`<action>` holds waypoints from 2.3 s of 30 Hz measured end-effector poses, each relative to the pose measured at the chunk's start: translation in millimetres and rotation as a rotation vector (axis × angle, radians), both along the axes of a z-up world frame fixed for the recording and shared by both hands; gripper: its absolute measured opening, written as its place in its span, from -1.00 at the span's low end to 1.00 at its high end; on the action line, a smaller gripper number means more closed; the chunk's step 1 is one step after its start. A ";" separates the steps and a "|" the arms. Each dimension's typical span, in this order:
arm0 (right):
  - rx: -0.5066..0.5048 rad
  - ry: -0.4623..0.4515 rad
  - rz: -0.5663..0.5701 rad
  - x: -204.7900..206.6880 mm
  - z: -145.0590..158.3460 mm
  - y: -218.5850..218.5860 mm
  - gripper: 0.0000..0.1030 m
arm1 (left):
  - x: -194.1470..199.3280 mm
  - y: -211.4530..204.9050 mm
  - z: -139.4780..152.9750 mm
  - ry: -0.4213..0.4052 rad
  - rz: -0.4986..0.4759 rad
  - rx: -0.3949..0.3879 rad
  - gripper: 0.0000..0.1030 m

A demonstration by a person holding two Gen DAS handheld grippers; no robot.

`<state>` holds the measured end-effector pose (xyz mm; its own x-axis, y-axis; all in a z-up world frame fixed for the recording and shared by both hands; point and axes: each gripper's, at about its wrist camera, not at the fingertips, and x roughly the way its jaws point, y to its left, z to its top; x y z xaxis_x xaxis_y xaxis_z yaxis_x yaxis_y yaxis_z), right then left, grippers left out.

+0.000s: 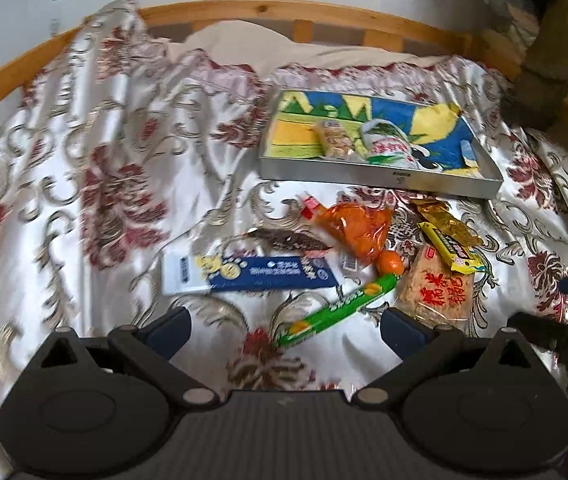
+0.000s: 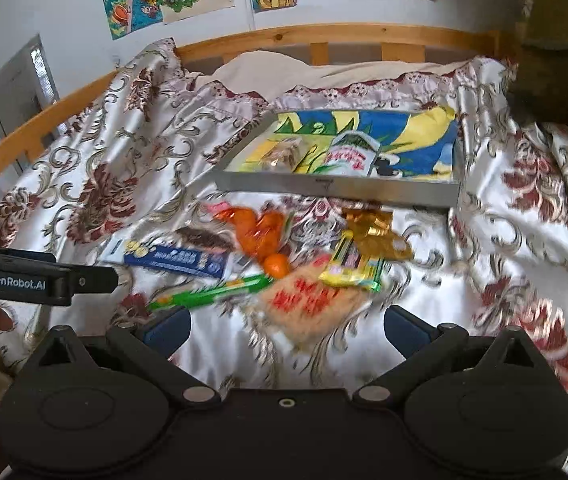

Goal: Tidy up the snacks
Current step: 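Grasp the green sausage stick with left tool while right tool grasps the rice cake bag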

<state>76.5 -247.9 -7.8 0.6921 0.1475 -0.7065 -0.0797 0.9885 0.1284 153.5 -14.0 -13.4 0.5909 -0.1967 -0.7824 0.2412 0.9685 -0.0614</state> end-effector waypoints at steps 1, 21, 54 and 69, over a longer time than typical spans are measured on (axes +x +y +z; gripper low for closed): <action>0.000 0.005 0.001 7.5 -0.2 -1.2 0.99 | 5.8 -0.1 -3.9 0.013 -0.013 -0.007 0.99; 0.307 0.256 -0.197 97.0 -69.4 -28.5 0.98 | 58.1 -38.4 -68.5 0.123 -0.211 0.179 0.99; 0.053 0.234 -0.191 66.2 -76.5 0.9 0.67 | 63.4 -37.7 -81.4 0.315 -0.282 -0.012 -0.11; -0.058 0.224 -0.185 68.9 -90.6 22.4 0.57 | 55.1 -54.6 -82.0 0.247 -0.385 0.082 -0.43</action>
